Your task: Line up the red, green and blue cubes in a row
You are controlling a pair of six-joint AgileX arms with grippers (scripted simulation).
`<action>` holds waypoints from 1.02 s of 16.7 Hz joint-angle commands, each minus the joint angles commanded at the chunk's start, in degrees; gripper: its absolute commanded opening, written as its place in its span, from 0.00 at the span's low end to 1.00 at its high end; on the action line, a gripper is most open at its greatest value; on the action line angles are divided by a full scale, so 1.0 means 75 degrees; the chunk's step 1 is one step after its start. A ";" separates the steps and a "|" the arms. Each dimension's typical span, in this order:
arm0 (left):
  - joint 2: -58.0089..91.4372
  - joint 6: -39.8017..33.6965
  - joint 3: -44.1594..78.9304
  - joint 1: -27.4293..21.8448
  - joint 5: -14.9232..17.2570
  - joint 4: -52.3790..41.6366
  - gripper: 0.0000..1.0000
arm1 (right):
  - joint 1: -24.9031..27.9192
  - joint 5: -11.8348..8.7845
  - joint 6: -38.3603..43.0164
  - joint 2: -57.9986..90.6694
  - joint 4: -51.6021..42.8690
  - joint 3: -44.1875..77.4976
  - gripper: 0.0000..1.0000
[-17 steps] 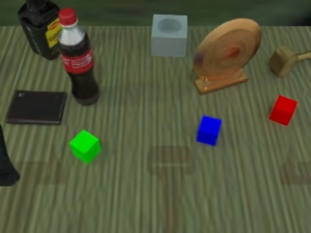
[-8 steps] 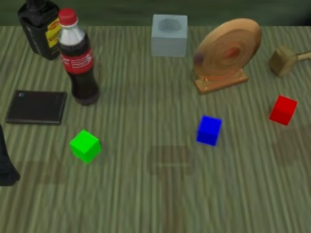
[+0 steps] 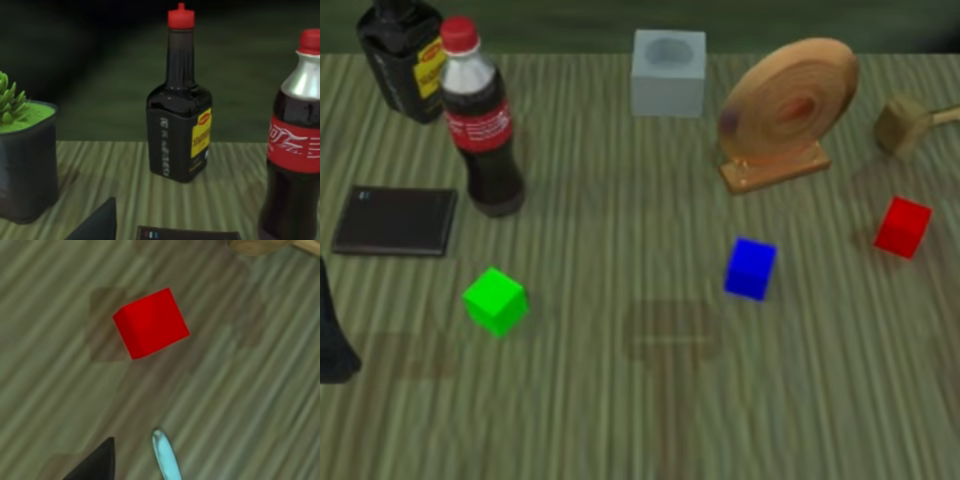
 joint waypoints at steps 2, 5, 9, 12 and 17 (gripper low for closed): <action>0.0000 0.0000 0.0000 0.0000 0.0000 0.0000 1.00 | 0.0076 0.0002 -0.0669 0.1638 -0.0834 0.1320 1.00; 0.0000 0.0000 0.0000 0.0000 0.0000 0.0000 1.00 | 0.0170 0.0003 -0.1532 0.3794 -0.1889 0.3069 1.00; 0.0000 0.0000 0.0000 0.0000 0.0000 0.0000 1.00 | 0.0246 0.0001 -0.2326 0.5783 -0.2815 0.4731 1.00; 0.0000 0.0000 0.0000 0.0000 0.0000 0.0000 1.00 | 0.0269 -0.0004 -0.2602 0.6450 -0.3118 0.5326 1.00; 0.0000 0.0000 0.0000 0.0000 0.0000 0.0000 1.00 | 0.0226 -0.0003 -0.2619 0.6501 -0.3129 0.5361 1.00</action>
